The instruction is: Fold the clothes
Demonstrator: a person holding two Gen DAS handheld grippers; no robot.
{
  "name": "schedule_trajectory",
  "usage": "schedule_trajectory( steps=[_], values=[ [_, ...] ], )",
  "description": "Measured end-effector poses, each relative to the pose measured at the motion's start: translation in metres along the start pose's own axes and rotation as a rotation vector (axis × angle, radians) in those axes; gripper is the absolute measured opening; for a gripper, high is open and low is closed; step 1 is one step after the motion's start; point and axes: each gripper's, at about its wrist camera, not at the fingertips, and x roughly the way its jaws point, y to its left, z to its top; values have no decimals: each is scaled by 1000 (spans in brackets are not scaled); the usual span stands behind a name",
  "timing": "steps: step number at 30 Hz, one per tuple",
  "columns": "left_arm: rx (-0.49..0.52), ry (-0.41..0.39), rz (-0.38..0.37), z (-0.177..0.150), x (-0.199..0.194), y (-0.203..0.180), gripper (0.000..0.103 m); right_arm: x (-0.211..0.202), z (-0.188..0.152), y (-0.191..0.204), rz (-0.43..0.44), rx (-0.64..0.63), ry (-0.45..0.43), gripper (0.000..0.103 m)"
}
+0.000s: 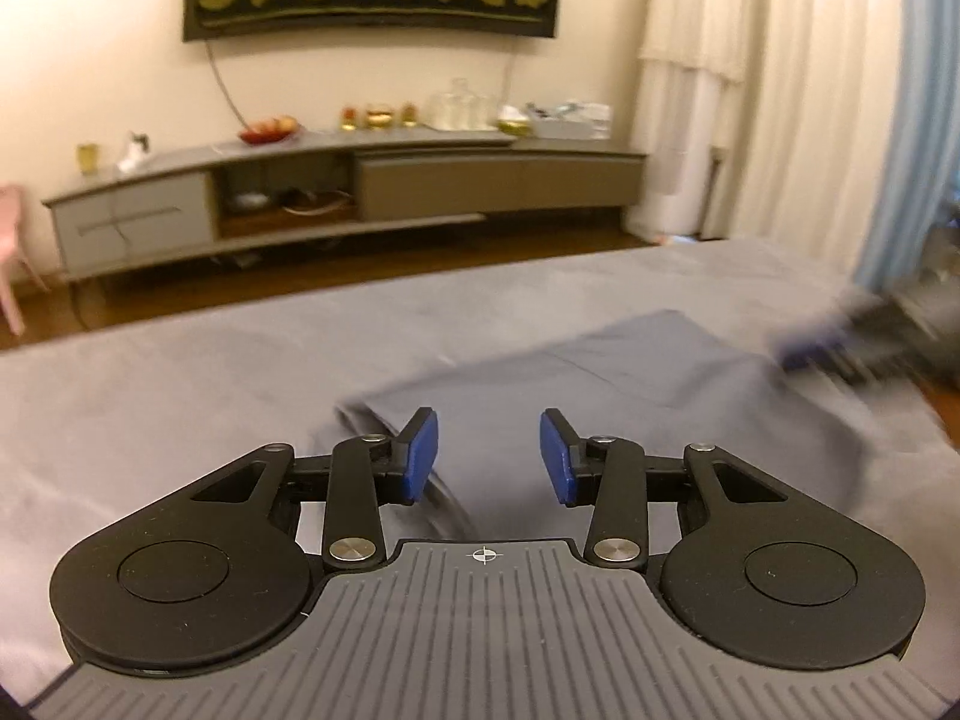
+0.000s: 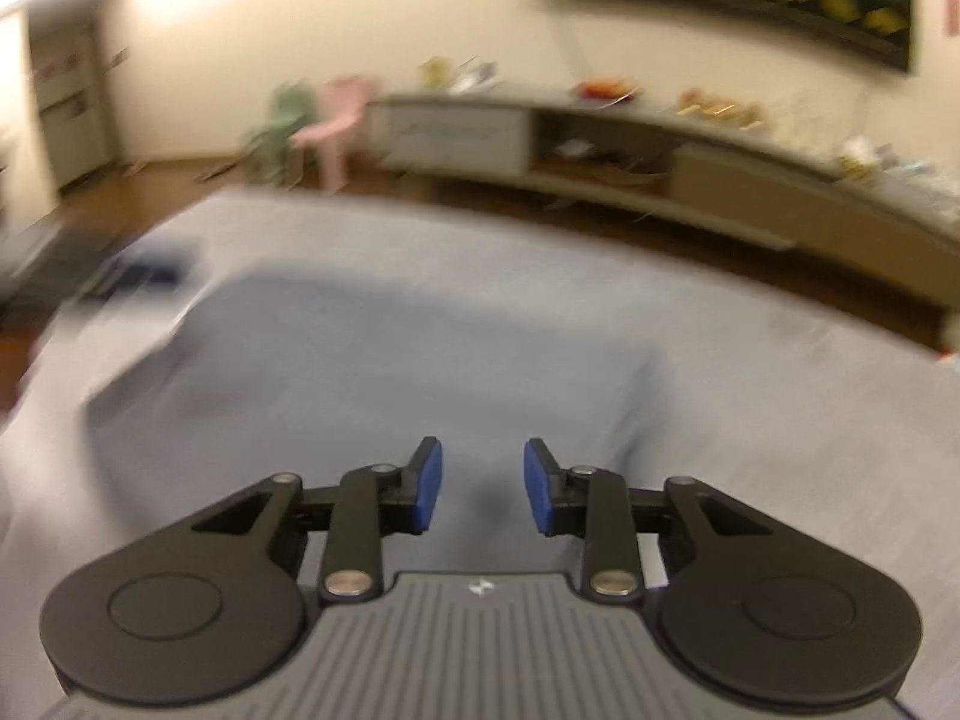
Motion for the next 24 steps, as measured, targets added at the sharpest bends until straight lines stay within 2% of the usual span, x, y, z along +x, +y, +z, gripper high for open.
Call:
schedule_trajectory(
  steps=[2, 4, 6, 8, 9, 10, 12, 13, 14, 15, 16, 17, 19, 20, 22, 23, 24],
  values=[
    [14, 59, 22, 6, 29, 4, 30, 12, -32, 4, -25, -26, 49, 29],
    [17, 157, 66, 3, 61, 7, 33, 11, -50, -3, -12, 0, -6, 29],
    [-12, 206, 80, 0, 77, 14, 34, 5, -44, -5, -52, 3, 18, 28],
    [-30, 198, 99, 5, 65, 13, 20, -10, -37, -4, -84, 12, -24, 30],
    [-43, 156, 84, 7, 48, 11, 20, -18, -34, -3, -100, 17, -46, 30],
    [-57, 111, 46, 6, 28, 8, 25, -26, -33, 0, -84, 9, -69, 30],
    [-74, 54, -23, -2, -8, -3, 26, -34, -35, 11, -40, -18, -84, 30],
    [-69, 55, -50, -10, -17, -10, 26, -38, -37, 16, -17, -32, -91, 29],
    [-48, 81, -81, -22, -21, -19, 28, -29, -41, 19, -6, -44, -60, 28],
    [-13, 122, -81, -35, -18, -27, 28, -16, -47, 21, -16, -48, -7, 28],
    [26, 162, -50, -49, -12, -34, 27, -5, -54, 20, -41, -41, 48, 28],
    [48, 170, -21, -60, -11, -39, 32, -5, -57, 18, -39, -26, 50, 27],
    [17, 139, 3, -62, -21, -39, 31, -7, -61, 15, -30, 4, 44, 24],
    [-21, 113, 19, -59, -31, -35, 31, -9, -63, 14, -25, 20, 41, 27],
    [-85, 32, 33, -57, -53, -26, 40, -11, -67, 11, -16, 50, 35, 44],
    [-116, 17, 35, -60, -61, -21, 41, -12, -69, 9, -12, 66, 32, 54],
    [-144, 14, 33, -64, -64, -16, 42, -13, -71, 8, -7, 81, 29, 56]
  ],
)
